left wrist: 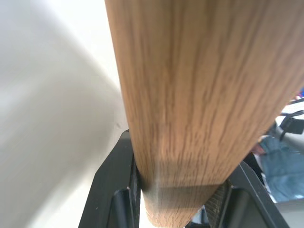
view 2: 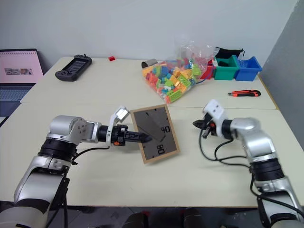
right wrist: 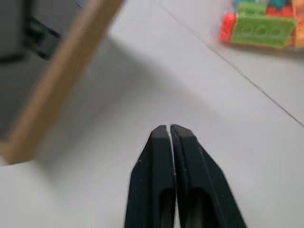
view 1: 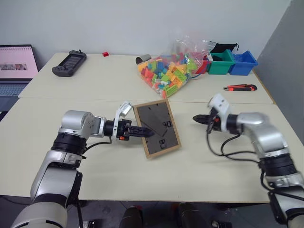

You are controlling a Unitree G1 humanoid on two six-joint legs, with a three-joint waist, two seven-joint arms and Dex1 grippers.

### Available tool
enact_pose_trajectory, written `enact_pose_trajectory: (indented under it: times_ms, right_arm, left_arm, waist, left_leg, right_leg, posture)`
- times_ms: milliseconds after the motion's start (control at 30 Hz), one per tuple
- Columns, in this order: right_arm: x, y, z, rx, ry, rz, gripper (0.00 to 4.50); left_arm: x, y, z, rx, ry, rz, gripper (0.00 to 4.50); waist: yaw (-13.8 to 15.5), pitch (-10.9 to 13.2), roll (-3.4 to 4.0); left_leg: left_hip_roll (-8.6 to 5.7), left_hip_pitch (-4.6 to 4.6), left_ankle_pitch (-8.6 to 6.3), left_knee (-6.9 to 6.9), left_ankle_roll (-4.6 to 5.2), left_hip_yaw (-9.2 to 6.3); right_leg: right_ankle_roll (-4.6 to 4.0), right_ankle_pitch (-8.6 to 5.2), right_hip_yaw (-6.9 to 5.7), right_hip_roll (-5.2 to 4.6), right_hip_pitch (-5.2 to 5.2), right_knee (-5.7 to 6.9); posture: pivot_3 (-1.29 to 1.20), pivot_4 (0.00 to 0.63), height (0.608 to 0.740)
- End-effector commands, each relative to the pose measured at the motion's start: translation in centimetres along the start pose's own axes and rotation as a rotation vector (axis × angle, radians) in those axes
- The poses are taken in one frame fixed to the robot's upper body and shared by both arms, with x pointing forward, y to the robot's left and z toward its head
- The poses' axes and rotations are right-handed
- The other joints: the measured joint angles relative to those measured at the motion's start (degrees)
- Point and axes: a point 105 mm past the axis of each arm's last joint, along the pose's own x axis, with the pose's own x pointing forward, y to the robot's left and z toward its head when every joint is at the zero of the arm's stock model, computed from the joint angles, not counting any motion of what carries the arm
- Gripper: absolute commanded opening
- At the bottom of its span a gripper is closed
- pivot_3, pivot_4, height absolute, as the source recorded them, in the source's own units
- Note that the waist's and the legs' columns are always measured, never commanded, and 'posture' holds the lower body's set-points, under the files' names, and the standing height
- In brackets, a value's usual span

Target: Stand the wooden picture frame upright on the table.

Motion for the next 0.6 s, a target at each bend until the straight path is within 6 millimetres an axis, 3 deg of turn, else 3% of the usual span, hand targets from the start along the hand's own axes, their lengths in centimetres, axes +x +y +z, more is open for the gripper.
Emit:
enact_pose_trajectory:
  times_ms: [33,200,467,600]
  right_arm:
    - [0.0,4.4,5.0,0.017,-0.113,0.271,1.36]
    - [2.2,6.1,6.3,0.014,-0.141,0.336,2.48]
    - [5.9,5.1,6.4,-0.074,-0.121,0.246,4.31]
    - [7.9,4.7,5.9,-0.065,-0.096,0.227,4.31]
  left_arm:
    - [-0.6,-0.8,1.8,0.145,0.001,-0.005,1.27]
    - [-0.5,-0.3,2.2,0.212,0.024,0.011,1.27]
    - [-0.2,-0.6,2.8,0.257,0.031,-0.010,1.27]
    - [0.2,-1.0,2.7,0.279,0.045,-0.036,1.27]
  waist:
    - [-0.18,0.02,0.03]
    - [-0.05,0.03,0.05]
    - [-0.05,0.06,0.10]
    - [-0.10,0.06,0.10]
  left_leg:
    - [0.00,0.00,0.00,-0.01,0.00,-0.06]
    - [0.00,-0.11,0.00,0.01,0.00,-0.24]
    - [-0.02,-0.30,0.01,0.06,0.00,-0.30]
    - [-0.03,-0.31,0.01,0.05,0.00,-0.32]
  right_leg:
    - [-0.03,-0.02,-0.07,0.00,0.00,0.02]
    - [-0.10,-0.06,-0.24,0.00,0.00,0.03]
    - [-0.09,-0.06,-0.35,-0.05,-0.12,0.04]
    - [-0.10,-0.06,-0.41,-0.09,-0.13,0.06]
  posture:
    - [0.00,0.150,0.740]
    - [0.00,0.150,0.740]
    - [0.00,0.150,0.740]
    - [0.00,0.150,0.740]
